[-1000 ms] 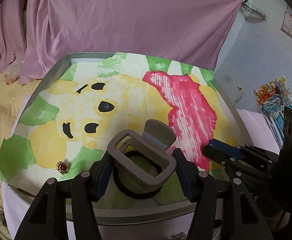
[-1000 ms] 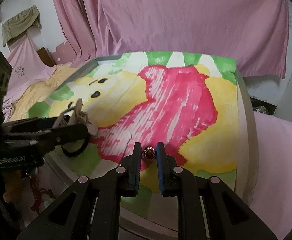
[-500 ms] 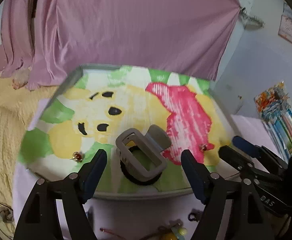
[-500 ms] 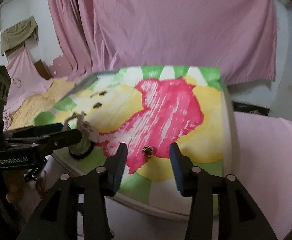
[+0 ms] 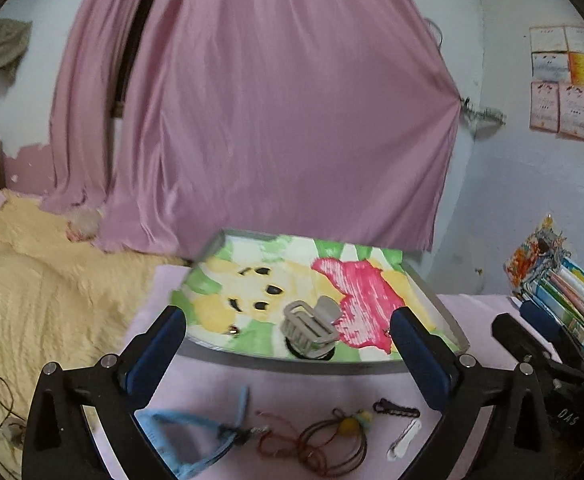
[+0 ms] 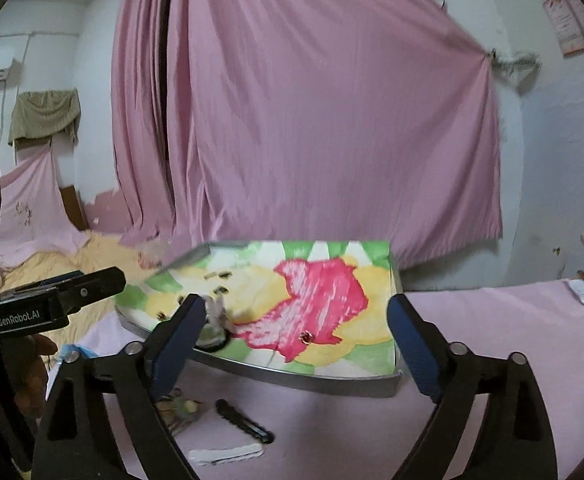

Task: Organize jewelry
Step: 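Withdraw both tools from the tray toward the remaining jewelry, then grasp the blue watch with the left tool while the right tool grasps the red string bracelet, then carry the watch and bracelet into the grey tray and open both tools, then withdraw both tools and move toward the yellow-bead hair tie and clips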

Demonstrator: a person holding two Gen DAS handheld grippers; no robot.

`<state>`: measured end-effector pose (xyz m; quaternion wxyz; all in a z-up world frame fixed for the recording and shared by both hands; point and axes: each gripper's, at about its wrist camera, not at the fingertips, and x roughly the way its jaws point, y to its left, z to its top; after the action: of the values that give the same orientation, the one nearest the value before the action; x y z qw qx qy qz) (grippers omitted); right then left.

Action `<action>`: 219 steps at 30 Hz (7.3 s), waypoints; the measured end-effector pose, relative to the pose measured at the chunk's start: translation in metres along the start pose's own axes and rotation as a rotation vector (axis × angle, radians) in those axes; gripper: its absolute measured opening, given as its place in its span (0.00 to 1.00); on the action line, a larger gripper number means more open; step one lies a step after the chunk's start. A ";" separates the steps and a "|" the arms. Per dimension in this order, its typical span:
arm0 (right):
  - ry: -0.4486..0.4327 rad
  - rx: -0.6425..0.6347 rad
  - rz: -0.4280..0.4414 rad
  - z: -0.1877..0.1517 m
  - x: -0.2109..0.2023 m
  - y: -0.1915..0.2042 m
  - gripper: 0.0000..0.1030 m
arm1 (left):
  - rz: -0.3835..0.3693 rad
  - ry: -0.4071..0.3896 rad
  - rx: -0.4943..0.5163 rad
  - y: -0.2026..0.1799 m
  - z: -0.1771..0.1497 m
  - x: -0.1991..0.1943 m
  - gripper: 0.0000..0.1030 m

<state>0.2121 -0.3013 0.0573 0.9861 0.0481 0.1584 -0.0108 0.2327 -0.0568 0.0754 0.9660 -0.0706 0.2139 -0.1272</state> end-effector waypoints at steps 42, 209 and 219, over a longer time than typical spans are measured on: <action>0.261 -0.196 0.125 -0.070 -0.005 0.117 0.36 | -0.009 0.203 -0.050 0.101 -0.062 -0.014 0.92; 0.240 -0.104 0.087 -0.072 -0.029 0.030 0.93 | -0.015 0.259 0.081 0.025 -0.076 -0.004 0.85; 0.427 -0.083 0.118 -0.080 0.011 0.038 0.58 | -0.056 0.380 0.101 0.016 -0.079 0.025 0.51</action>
<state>0.1987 -0.2558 -0.0178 0.9302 0.0181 0.3609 0.0638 0.2236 -0.0544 -0.0089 0.9065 -0.0026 0.3838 -0.1756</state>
